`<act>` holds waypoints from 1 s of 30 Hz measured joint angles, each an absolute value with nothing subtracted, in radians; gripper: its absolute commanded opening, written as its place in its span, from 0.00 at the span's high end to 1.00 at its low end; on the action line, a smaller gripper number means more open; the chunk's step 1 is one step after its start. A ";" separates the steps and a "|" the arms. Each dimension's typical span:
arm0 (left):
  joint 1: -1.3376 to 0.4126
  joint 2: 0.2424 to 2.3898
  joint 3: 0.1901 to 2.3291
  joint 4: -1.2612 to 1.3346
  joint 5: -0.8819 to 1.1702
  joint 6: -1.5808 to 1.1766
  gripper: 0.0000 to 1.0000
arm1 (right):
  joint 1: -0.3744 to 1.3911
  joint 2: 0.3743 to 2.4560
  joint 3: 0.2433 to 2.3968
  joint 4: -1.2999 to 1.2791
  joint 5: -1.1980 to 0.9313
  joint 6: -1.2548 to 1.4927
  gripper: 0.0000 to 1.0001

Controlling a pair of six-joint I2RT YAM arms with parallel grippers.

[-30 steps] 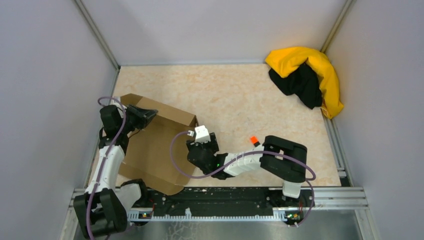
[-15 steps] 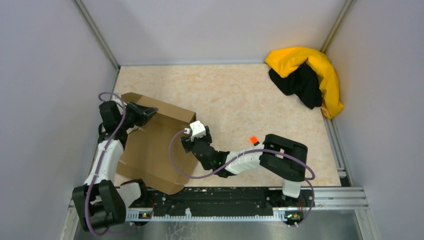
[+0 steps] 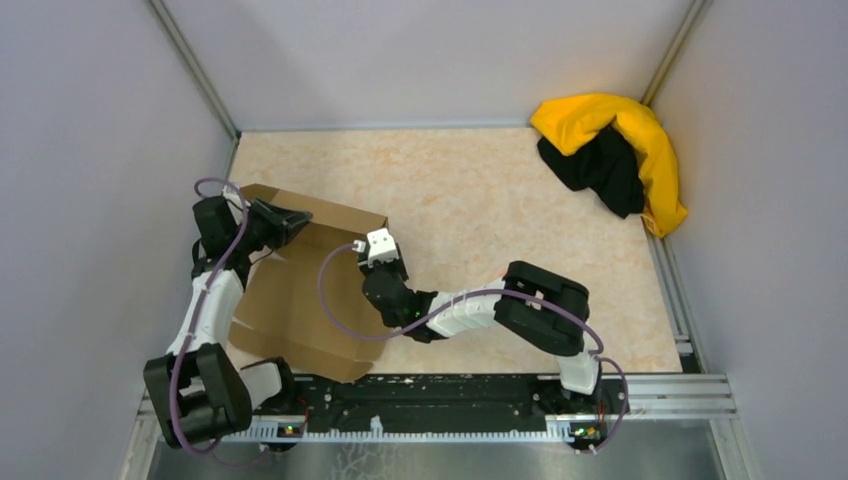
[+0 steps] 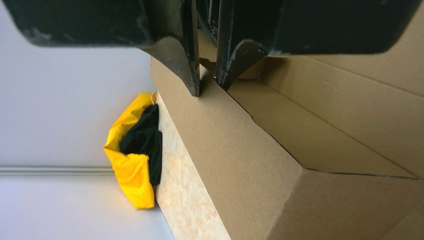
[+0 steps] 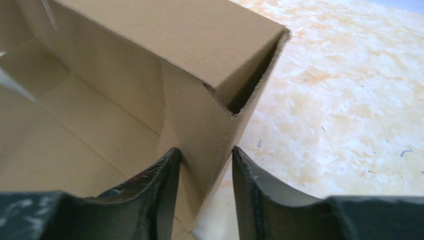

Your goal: Fold the paper box

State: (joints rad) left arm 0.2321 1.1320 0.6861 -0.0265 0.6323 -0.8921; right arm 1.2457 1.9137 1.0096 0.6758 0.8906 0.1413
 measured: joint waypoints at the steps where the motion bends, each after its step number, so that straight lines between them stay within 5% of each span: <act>1: 0.234 1.135 0.689 -0.025 0.632 -0.891 0.77 | 1.245 1.927 1.037 0.653 0.918 0.146 0.67; 10: 0.247 1.150 0.693 -0.022 0.637 -0.886 0.77 | 1.240 1.989 1.156 0.538 1.024 0.177 0.66; 15: 0.252 1.155 0.698 -0.022 0.642 -0.885 0.77 | 1.240 2.011 1.165 0.543 1.026 0.175 0.54; 21: 0.253 1.164 0.706 -0.023 0.647 -0.881 0.77 | 1.233 2.066 1.169 0.533 1.016 0.187 0.80; 30: 0.253 1.164 0.722 -0.057 0.657 -0.876 0.73 | 1.161 2.067 1.166 0.542 1.009 0.212 0.92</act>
